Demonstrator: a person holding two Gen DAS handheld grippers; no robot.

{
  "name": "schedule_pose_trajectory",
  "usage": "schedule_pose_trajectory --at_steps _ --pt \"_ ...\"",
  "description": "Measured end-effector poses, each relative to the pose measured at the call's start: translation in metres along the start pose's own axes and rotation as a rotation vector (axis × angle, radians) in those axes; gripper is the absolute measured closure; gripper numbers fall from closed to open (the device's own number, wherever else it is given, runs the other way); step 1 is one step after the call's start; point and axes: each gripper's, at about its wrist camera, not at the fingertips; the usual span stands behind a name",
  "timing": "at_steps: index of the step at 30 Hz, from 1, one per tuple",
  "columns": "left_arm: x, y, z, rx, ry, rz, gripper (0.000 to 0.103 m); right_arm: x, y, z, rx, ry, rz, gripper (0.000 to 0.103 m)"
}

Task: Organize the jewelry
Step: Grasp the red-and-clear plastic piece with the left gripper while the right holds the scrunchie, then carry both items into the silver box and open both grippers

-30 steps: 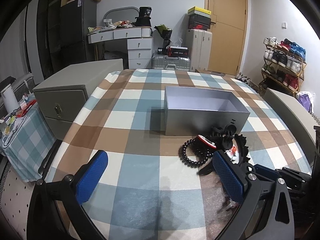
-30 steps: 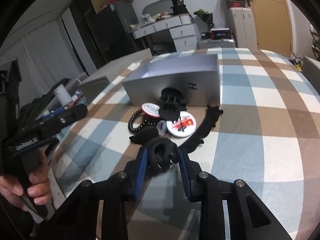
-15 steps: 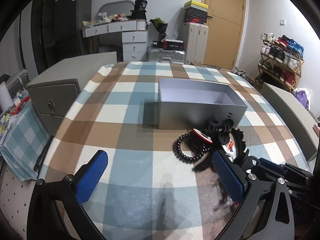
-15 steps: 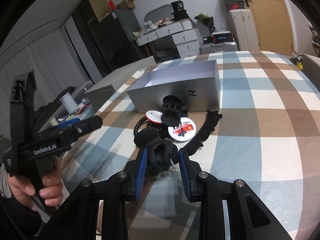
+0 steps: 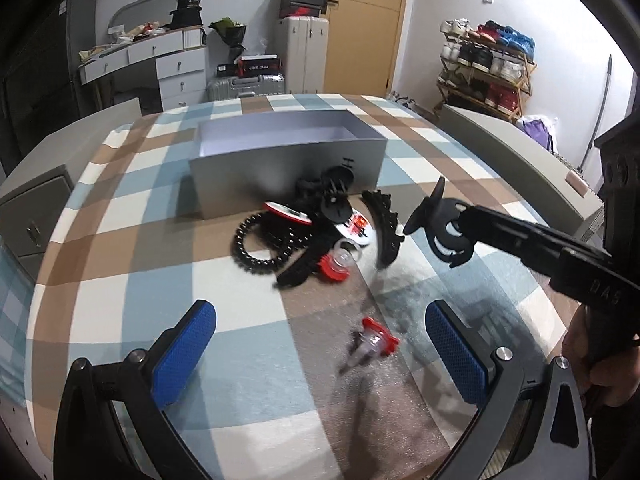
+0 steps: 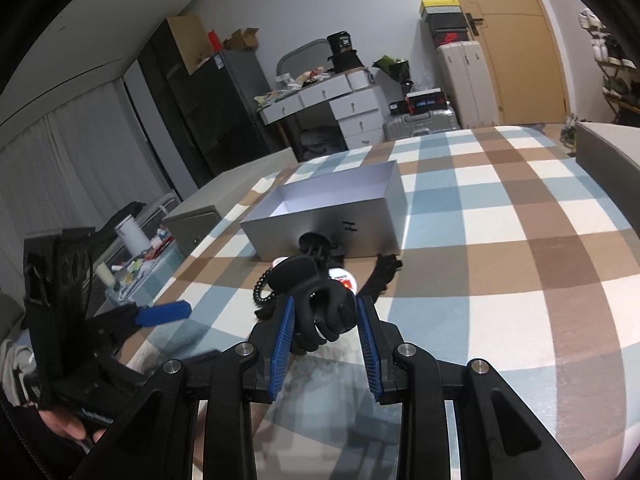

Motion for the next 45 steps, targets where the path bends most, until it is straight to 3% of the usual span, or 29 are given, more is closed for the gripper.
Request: schedule_pose_trajectory --at_steps 6,11,14,19,20,22,29,45 --pt "0.01 0.001 -0.008 0.046 0.021 0.047 0.002 -0.007 0.001 -0.009 0.012 0.019 -0.014 0.072" --pt "0.017 0.003 -0.013 0.067 0.054 0.099 0.014 -0.01 0.002 -0.015 0.027 0.032 -0.019 0.072" --pt "0.018 0.004 -0.015 0.084 0.054 0.114 0.026 -0.011 0.002 -0.015 0.022 0.037 -0.021 0.072" --pt "0.026 0.005 -0.013 0.09 0.057 0.162 0.065 -0.011 0.002 -0.014 0.014 0.037 -0.019 0.072" --pt "0.026 0.006 -0.012 0.089 0.056 0.163 0.066 -0.011 0.002 -0.014 0.014 0.035 -0.019 0.072" --pt "0.023 0.006 -0.012 0.093 0.063 0.166 0.08 -0.011 0.002 -0.014 0.014 0.035 -0.019 0.072" --pt "0.018 0.006 -0.016 0.128 0.067 0.138 0.08 -0.01 0.001 -0.014 0.018 0.036 -0.014 0.072" --pt "-0.007 -0.026 0.004 0.067 0.068 0.029 0.08 -0.016 -0.019 0.0 0.013 -0.027 -0.049 0.072"
Point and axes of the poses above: each gripper's, at about its wrist camera, not at the fingertips, and x roughly the way its jaws point, z to its left, y to its underside, and after that the axes turned 6 degrees about y, right-handed
